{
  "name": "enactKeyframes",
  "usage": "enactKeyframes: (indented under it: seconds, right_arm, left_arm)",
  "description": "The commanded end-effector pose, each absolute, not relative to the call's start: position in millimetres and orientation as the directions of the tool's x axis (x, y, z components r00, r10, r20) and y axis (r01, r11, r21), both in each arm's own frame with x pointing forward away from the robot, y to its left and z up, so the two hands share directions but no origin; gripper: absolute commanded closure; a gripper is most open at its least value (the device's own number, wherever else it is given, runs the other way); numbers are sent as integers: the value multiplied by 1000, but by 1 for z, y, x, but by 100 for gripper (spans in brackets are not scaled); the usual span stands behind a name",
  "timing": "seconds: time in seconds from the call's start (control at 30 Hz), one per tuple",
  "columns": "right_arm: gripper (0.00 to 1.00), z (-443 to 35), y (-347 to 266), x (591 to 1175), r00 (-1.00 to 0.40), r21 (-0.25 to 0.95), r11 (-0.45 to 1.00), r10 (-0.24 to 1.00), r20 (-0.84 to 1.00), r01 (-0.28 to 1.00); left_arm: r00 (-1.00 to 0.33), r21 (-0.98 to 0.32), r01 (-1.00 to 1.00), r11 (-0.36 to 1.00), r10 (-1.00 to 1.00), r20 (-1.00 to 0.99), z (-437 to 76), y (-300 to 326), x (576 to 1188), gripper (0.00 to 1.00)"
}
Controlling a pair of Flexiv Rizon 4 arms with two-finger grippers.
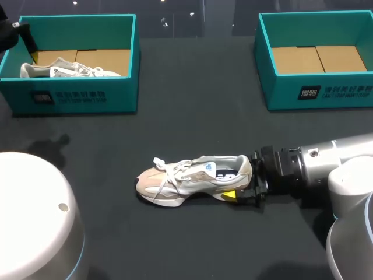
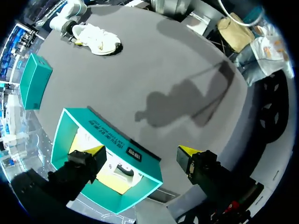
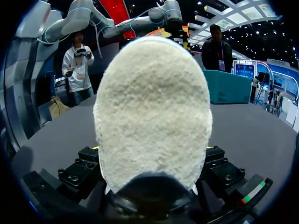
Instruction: Take the shoe out of the shoebox, open the shoe tongue, remove and reinsert the insole, then place the shoe into the shoebox
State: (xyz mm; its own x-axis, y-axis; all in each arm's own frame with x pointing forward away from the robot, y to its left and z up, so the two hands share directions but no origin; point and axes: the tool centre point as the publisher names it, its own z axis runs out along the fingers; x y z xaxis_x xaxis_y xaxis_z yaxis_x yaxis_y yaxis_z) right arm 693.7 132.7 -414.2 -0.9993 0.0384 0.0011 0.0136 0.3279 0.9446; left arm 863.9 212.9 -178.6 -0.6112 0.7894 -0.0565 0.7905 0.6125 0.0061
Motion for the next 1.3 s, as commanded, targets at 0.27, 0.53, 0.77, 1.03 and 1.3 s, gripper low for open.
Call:
enactKeyframes:
  seconds: [0.27,0.53,0.77,1.03,1.3]
  right_arm:
    - [100,-413,133,693,-999,943,333,38,2,15]
    - [100,-413,133,693,-999,943,333,38,2,15]
    - [100,-413,133,693,-999,943,333,38,2,15]
    - [100,-413,133,693,-999,943,333,38,2,15]
    - [100,-413,133,693,-999,943,333,38,2,15]
  left_arm:
    - [-702,-29,712,701,712,-5,-185,167,825,0]
    - [-702,-29,712,701,712,-5,-185,167,825,0]
    - [-784,-31,621,783,619,-46,-191,145,799,0]
    - [-950,-40,311,950,311,9,-195,110,770,0]
    - [-998,26,67,997,67,3,-206,73,752,0]
